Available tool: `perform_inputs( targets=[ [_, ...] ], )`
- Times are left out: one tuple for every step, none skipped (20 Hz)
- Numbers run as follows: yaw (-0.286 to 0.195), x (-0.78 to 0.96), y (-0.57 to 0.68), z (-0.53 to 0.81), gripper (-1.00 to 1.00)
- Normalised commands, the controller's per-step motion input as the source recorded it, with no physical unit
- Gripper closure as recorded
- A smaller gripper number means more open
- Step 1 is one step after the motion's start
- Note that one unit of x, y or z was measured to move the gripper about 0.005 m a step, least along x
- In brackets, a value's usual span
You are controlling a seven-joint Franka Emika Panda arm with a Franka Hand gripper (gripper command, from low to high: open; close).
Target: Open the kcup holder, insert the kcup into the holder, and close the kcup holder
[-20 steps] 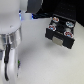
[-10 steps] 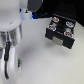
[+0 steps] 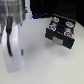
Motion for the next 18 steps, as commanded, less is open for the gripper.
perform_inputs(
  targets=[
    [0.028, 0.04, 0.56, 0.76, 1.0],
    [0.032, 0.04, 0.58, 0.73, 1.0],
    [0.027, 0.03, 0.59, 0.72, 1.0],
    [0.021, 0.03, 0.59, 0.71, 1.0],
    [0.014, 0.02, 0.6, 0.7, 1.0],
    [0.022, 0.02, 0.6, 0.69, 1.0],
    [0.011, 0.03, 0.61, 0.65, 1.0],
    [0.013, 0.03, 0.61, 0.62, 1.0],
    [0.027, 0.02, 0.61, 0.63, 1.0],
    [0.018, 0.05, 0.59, 0.63, 1.0],
    [0.016, 0.03, 0.6, 0.61, 1.0],
    [0.017, 0.03, 0.61, 0.58, 1.0],
    [0.029, 0.03, 0.61, 0.55, 1.0],
    [0.019, 0.04, 0.61, 0.51, 1.0],
    [0.017, 0.03, 0.62, 0.48, 1.0],
    [0.017, 0.03, 0.62, 0.47, 1.0],
    [0.028, 0.02, 0.61, 0.47, 1.0],
    [0.016, 0.02, 0.61, 0.44, 1.0]
  ],
)
